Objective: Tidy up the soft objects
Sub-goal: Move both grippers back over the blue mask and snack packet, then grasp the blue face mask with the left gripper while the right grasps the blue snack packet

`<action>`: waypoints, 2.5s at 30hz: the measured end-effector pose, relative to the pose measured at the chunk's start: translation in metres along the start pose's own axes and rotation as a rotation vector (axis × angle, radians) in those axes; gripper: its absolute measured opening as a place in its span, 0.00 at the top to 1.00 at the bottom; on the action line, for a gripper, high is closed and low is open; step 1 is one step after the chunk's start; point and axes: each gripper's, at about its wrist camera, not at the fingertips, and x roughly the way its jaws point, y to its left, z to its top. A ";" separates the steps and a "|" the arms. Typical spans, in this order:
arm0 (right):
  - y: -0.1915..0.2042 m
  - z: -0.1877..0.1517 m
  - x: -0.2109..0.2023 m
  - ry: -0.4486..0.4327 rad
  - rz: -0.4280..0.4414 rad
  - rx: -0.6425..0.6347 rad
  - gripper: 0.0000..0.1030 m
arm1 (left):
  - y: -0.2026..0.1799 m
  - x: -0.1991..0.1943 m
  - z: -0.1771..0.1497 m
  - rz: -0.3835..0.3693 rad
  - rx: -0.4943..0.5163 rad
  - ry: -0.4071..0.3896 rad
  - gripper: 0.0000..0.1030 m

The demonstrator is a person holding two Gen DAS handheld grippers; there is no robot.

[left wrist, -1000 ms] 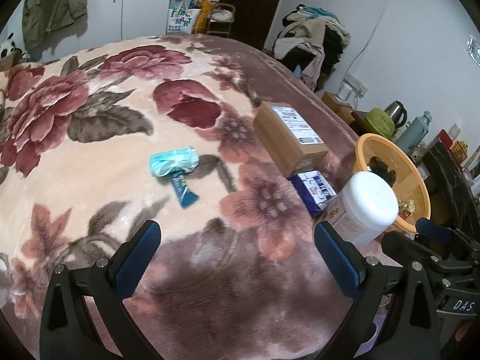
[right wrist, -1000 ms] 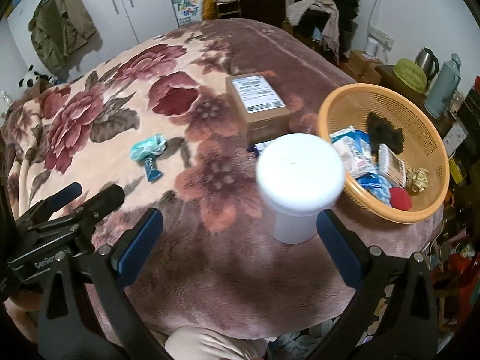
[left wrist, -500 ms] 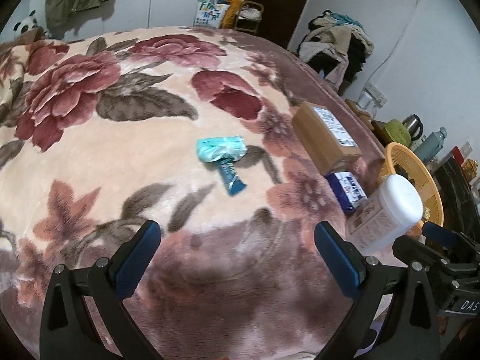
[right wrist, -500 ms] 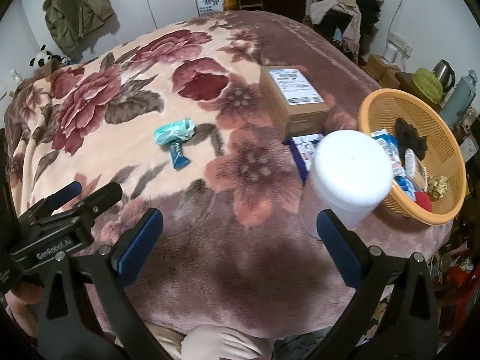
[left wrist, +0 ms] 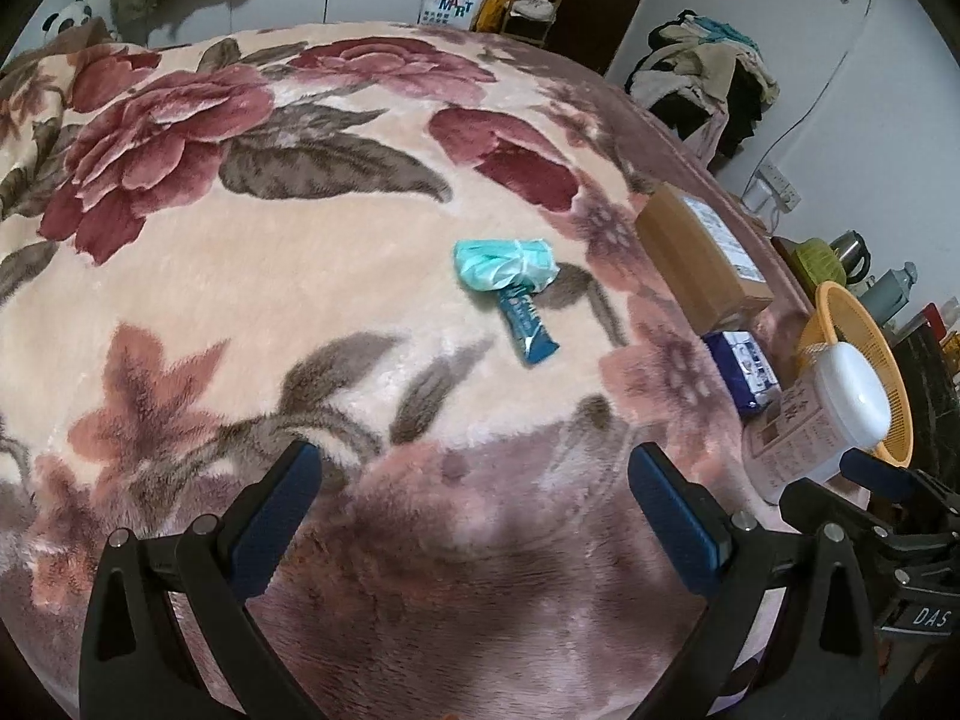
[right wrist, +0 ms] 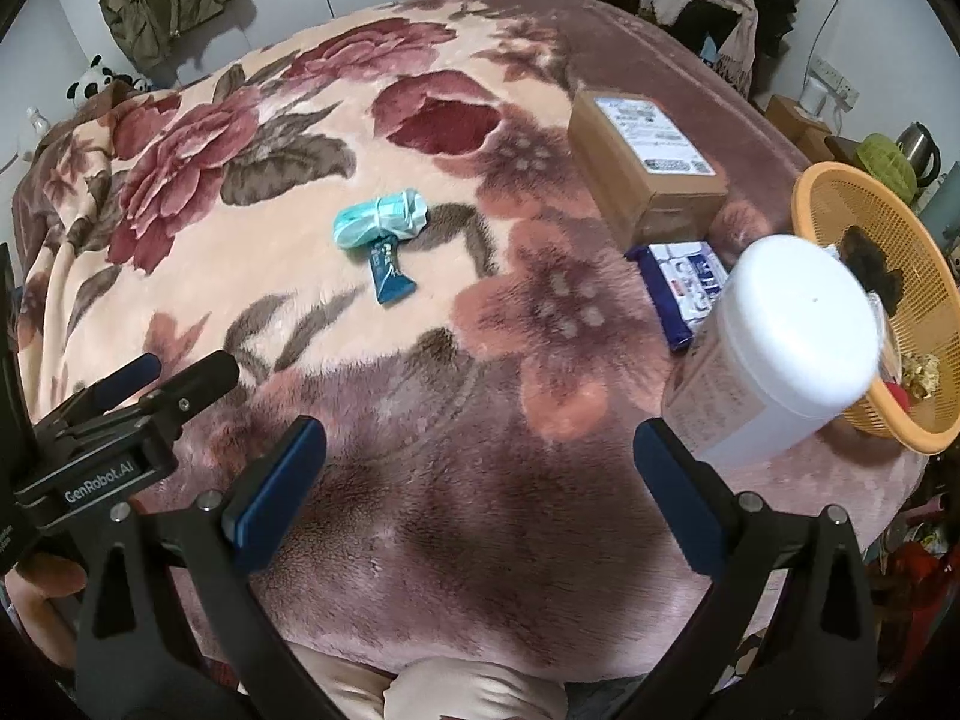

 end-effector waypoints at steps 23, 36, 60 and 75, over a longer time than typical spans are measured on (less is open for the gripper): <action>0.015 0.000 0.072 0.126 0.007 -0.006 0.00 | 0.031 0.066 -0.006 0.012 -0.035 0.100 0.01; 0.037 0.039 0.116 0.106 0.057 -0.036 0.00 | 0.068 0.080 0.021 0.068 -0.080 0.083 0.01; -0.006 0.053 0.143 0.089 0.102 0.059 0.74 | -0.003 0.127 0.086 0.026 0.295 0.101 0.01; -0.029 0.057 0.146 0.072 0.125 0.114 0.71 | -0.043 0.187 0.095 0.012 0.454 0.183 0.60</action>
